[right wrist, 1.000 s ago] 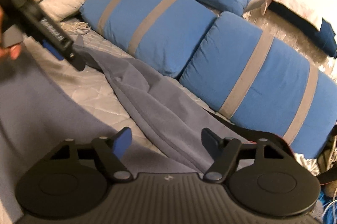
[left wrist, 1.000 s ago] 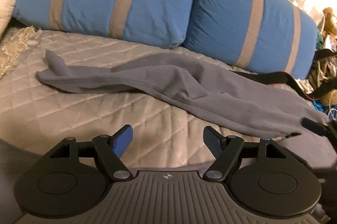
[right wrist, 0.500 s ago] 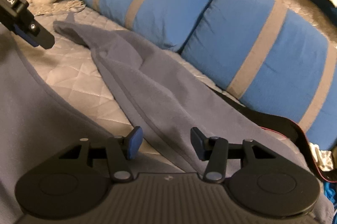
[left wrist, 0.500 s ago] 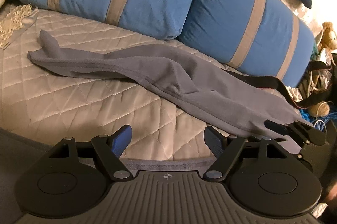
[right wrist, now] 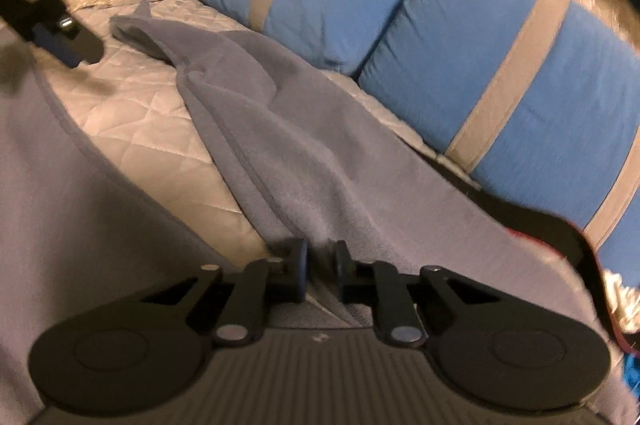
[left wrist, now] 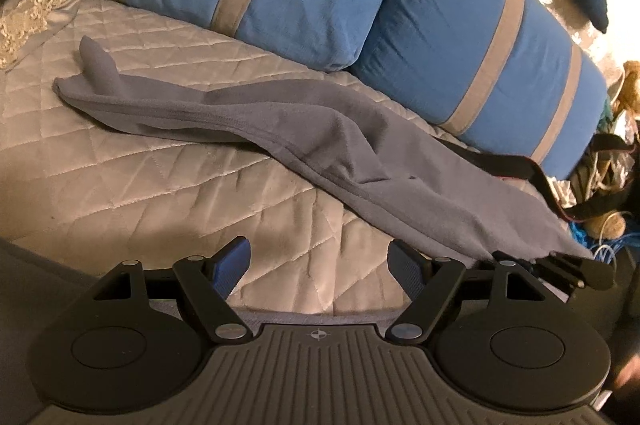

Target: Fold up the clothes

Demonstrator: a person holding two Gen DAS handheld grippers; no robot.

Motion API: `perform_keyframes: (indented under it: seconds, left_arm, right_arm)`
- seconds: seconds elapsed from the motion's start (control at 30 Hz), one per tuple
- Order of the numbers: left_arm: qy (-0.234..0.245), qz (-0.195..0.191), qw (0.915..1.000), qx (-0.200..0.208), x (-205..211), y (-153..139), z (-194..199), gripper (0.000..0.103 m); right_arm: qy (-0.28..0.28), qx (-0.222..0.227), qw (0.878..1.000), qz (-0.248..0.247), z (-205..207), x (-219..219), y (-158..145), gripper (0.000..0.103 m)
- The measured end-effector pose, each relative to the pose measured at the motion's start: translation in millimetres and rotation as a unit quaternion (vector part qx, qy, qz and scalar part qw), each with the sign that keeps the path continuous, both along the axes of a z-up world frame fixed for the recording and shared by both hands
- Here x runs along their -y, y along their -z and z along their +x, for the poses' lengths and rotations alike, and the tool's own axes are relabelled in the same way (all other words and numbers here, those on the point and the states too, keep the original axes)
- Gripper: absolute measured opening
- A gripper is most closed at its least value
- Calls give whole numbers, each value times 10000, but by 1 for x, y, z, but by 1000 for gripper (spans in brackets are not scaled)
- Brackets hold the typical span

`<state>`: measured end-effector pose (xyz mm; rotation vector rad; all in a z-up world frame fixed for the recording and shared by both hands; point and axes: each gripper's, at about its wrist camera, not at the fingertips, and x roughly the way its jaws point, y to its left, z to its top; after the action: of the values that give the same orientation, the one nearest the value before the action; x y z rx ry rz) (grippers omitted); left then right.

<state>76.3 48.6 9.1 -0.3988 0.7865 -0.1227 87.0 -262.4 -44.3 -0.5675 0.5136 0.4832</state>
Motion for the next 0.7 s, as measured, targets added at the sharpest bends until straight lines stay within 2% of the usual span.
perform_keyframes:
  seconds: [0.17,0.3,0.4,0.47,0.7]
  left_arm:
    - [-170,-415,9990,-50,-6,3,7,75]
    - [-291,-1002,9945,-44,-14,9,15,75]
    - [-445,-1759,9831,-229,-21,23,27,75]
    - [-603,-2193,9732,-330,-27,32,35,75]
    - [-1380,-2971,9438,-439,-47,53,60,73]
  right_arm:
    - [-285,604,9941,-849,-16,-11,4,5]
    - [-530,976,9820,-1525,-29,-17,11,3]
    - [-580,1123,9771,-1711,-33,-17,12,3]
    - [-570,1128,9781,-1652,-32,-15,9,3]
    - [-579,1076,9801,-1565,-28,-10,8,3]
